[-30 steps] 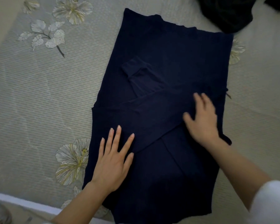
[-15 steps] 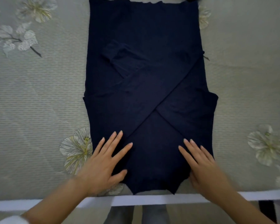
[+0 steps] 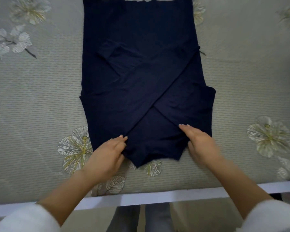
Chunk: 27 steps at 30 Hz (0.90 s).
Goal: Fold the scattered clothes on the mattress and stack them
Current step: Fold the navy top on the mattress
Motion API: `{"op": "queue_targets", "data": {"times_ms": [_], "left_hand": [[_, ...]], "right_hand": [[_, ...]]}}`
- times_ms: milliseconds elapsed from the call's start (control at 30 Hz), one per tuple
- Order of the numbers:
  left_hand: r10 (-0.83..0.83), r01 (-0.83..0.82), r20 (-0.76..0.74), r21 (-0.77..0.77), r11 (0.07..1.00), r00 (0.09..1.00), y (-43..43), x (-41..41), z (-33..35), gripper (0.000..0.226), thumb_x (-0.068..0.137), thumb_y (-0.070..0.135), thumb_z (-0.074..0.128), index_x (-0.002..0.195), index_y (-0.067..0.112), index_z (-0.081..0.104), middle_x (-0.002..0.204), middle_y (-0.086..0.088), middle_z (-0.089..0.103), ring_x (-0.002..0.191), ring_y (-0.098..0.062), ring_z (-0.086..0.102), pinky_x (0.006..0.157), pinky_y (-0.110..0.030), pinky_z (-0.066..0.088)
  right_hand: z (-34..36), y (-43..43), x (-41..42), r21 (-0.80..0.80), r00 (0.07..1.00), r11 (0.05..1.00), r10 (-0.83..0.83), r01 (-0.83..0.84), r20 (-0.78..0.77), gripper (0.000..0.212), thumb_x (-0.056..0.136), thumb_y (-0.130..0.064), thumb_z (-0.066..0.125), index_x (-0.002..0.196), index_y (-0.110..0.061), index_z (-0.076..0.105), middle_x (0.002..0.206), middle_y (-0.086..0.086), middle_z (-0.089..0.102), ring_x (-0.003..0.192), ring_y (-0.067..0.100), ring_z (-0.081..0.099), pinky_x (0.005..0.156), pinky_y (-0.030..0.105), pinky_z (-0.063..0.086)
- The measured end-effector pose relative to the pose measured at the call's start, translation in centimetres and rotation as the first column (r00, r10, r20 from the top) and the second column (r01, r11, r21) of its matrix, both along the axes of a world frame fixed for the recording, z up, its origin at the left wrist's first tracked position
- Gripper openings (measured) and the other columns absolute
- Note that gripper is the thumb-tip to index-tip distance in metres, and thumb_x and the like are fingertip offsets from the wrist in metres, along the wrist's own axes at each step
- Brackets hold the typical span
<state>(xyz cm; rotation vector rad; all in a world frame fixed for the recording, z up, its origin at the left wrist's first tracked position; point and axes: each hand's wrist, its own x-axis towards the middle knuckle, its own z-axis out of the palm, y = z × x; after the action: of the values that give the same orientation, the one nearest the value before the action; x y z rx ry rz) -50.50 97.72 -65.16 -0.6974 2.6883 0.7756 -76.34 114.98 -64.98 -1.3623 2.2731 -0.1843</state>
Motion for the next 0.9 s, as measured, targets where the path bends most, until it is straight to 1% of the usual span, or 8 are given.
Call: {"op": "queue_targets", "data": {"times_ms": [133,233,400,533,600,667,767,900], "left_hand": [[0.149,-0.146,-0.053,0.052,0.988,0.987,-1.7,-1.2,2.0,0.063,0.079,0.045,0.02,0.109,0.011,0.063,0.117,-0.002,0.063,0.113,-0.019,0.057,0.096,-0.029,0.043],[0.136,-0.135,0.001,0.086,0.987,0.991,-2.4,-1.8,3.6,0.046,0.079,0.05,0.026,0.079,0.017,0.058,0.08,0.007,0.059,0.078,-0.016,0.059,0.069,-0.033,0.046],[0.095,-0.119,0.157,0.146,0.982,0.983,-1.5,-2.5,6.2,0.059,0.088,0.059,0.049,0.05,0.014,0.043,0.044,0.005,0.045,0.048,-0.007,0.048,0.048,-0.017,0.033],[-0.034,-0.162,0.461,0.378,0.912,0.887,0.7,-1.9,7.0,0.07,0.079,0.079,0.033,0.058,0.014,0.049,0.066,0.002,0.057,0.063,-0.009,0.055,0.06,-0.017,0.041],[-0.155,-0.193,0.561,0.512,0.837,0.813,1.5,-1.5,7.4,0.069,0.077,0.082,0.034,0.07,0.017,0.056,0.082,0.004,0.061,0.076,-0.009,0.058,0.069,-0.02,0.043],[-0.278,-0.155,0.56,0.603,0.783,0.78,1.5,-1.5,8.0,0.058,0.079,0.075,0.048,0.065,0.019,0.053,0.069,0.013,0.056,0.062,-0.001,0.052,0.057,-0.016,0.038],[-0.234,-0.172,0.481,0.659,0.732,0.845,-0.6,-1.7,7.7,0.044,0.074,0.057,0.071,0.065,0.015,0.059,0.057,0.015,0.055,0.052,-0.002,0.051,0.052,-0.017,0.039],[-0.066,-0.209,0.343,0.702,0.68,0.937,-5.5,-2.4,7.7,0.008,0.08,0.017,0.074,0.086,0.02,0.07,0.084,0.013,0.073,0.079,-0.005,0.068,0.074,-0.019,0.052]], "right_hand": [[1.8,-1.0,-1.3,0.095,0.985,0.992,-0.098,0.085,0.142,0.054,0.093,-0.001,0.039,0.142,-0.023,0.042,0.138,0.001,0.052,0.123,0.023,0.051,0.101,0.032,0.042],[2.7,-0.8,-1.8,0.161,0.961,0.985,-0.108,0.068,0.255,0.051,0.091,0.002,0.038,0.132,-0.023,0.055,0.133,-0.001,0.058,0.123,0.02,0.052,0.102,0.03,0.041],[4.6,0.3,-1.7,0.298,0.854,0.954,-0.151,-0.005,0.497,0.055,0.086,0.01,0.039,0.115,-0.026,0.068,0.113,-0.022,0.059,0.112,0.001,0.051,0.085,-0.001,0.032],[4.7,1.9,-1.0,0.577,0.782,0.794,-0.233,-0.19,0.578,0.043,0.081,0.002,0.048,0.075,-0.037,0.067,0.083,-0.023,0.062,0.083,0.0,0.056,0.068,0.005,0.039],[4.5,2.6,-0.4,0.656,0.763,0.686,-0.229,-0.315,0.605,0.042,0.077,-0.003,0.051,0.064,-0.042,0.061,0.081,-0.022,0.056,0.083,0.004,0.053,0.072,0.011,0.039],[4.8,2.7,-0.1,0.66,0.75,0.647,-0.201,-0.381,0.63,0.046,0.079,-0.003,0.049,0.062,-0.044,0.061,0.084,-0.022,0.058,0.087,0.006,0.055,0.077,0.014,0.043],[6.0,1.6,-1.2,0.586,0.721,0.735,-0.195,-0.342,0.665,0.059,0.082,0.004,0.044,0.063,-0.046,0.067,0.075,-0.025,0.067,0.081,0.002,0.061,0.078,0.015,0.047],[7.2,-1.3,-3.7,0.44,0.727,0.88,-0.185,-0.177,0.661,0.062,0.085,0.009,0.04,0.088,-0.046,0.071,0.096,-0.024,0.071,0.093,-0.003,0.063,0.086,0.015,0.046]]}}
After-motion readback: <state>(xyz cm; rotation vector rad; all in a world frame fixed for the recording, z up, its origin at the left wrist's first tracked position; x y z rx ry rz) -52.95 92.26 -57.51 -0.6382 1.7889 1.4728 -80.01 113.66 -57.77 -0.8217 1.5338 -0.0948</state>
